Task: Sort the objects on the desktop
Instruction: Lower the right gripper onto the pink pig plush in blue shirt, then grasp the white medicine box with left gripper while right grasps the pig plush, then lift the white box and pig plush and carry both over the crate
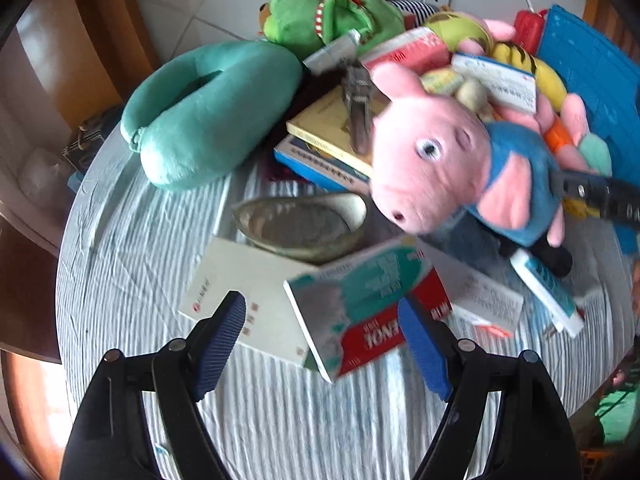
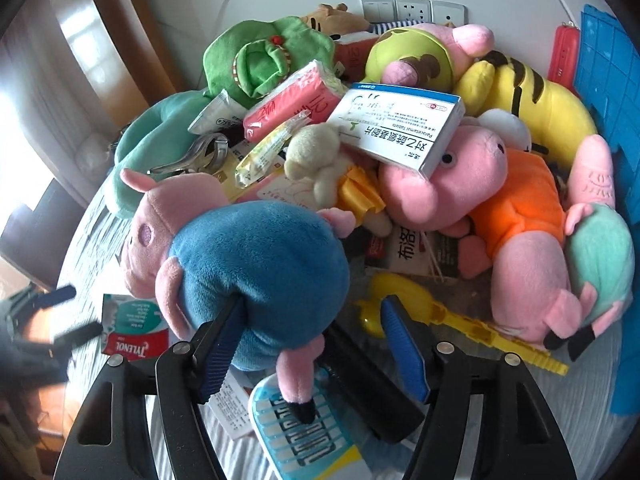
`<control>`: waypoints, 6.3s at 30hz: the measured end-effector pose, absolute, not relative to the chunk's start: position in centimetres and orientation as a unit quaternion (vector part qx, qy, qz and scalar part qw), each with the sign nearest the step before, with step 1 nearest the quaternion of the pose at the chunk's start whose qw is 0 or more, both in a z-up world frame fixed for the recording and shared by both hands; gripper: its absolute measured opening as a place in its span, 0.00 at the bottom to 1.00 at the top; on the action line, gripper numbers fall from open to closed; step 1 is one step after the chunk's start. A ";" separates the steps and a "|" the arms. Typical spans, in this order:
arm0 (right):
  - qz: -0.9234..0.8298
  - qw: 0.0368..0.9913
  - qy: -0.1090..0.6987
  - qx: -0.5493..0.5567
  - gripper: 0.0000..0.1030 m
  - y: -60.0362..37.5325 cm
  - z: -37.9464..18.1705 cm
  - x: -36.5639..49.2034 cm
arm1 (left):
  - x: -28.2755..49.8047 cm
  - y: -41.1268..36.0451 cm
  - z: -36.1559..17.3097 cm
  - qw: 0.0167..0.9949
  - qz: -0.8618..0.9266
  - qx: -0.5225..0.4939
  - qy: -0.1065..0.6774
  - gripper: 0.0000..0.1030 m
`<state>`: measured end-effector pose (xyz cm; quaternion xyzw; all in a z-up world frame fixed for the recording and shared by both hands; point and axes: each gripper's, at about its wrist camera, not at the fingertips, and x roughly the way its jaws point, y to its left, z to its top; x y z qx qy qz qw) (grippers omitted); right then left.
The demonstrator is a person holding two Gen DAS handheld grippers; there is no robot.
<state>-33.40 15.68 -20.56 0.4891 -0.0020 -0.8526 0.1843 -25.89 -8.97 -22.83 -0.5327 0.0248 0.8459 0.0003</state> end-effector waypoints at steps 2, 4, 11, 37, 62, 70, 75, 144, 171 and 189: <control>-0.852 0.185 0.000 0.490 0.69 15.7 -20.6 -33.2 | -25.2 -8.5 -23.5 0.000 0.842 -0.539 0.028 0.76; -0.852 0.186 0.001 0.490 0.69 15.7 -20.6 -32.9 | -24.5 -8.0 -24.2 -0.001 0.838 -0.545 0.031 0.76; -0.849 0.193 0.004 0.492 0.70 16.4 -20.6 -32.3 | -24.7 -8.6 -25.9 -0.029 0.836 -0.548 0.011 0.77; -0.842 0.240 0.014 0.483 0.86 11.2 -22.7 -34.2 | -27.6 -10.3 -24.7 0.007 0.862 -0.505 -0.050 0.46; -0.869 0.151 -0.069 0.465 0.63 26.8 -19.4 -32.2 | -25.9 -7.9 -23.0 -0.002 0.851 -0.519 -0.080 0.28; -0.854 0.148 -0.149 0.475 0.67 28.8 -18.4 -29.2 | -26.3 -2.6 -21.7 0.035 0.860 -0.508 -0.014 0.17; -0.851 0.164 -0.110 0.487 0.67 26.1 -18.2 -26.9 | -26.7 -2.3 -22.0 0.045 0.861 -0.507 -0.002 0.17; -0.974 0.076 0.038 0.211 0.04 27.3 9.1 -27.7 | -27.4 9.6 2.2 0.160 0.933 -0.316 0.061 0.17; -0.988 -0.090 0.022 0.124 0.05 53.6 20.9 -22.5 | -29.5 38.4 12.6 0.304 0.919 -0.232 0.098 0.17; -0.976 -0.074 -0.034 0.203 0.05 67.6 12.2 -25.8 | -32.8 54.2 4.7 0.298 0.883 -0.332 0.148 0.17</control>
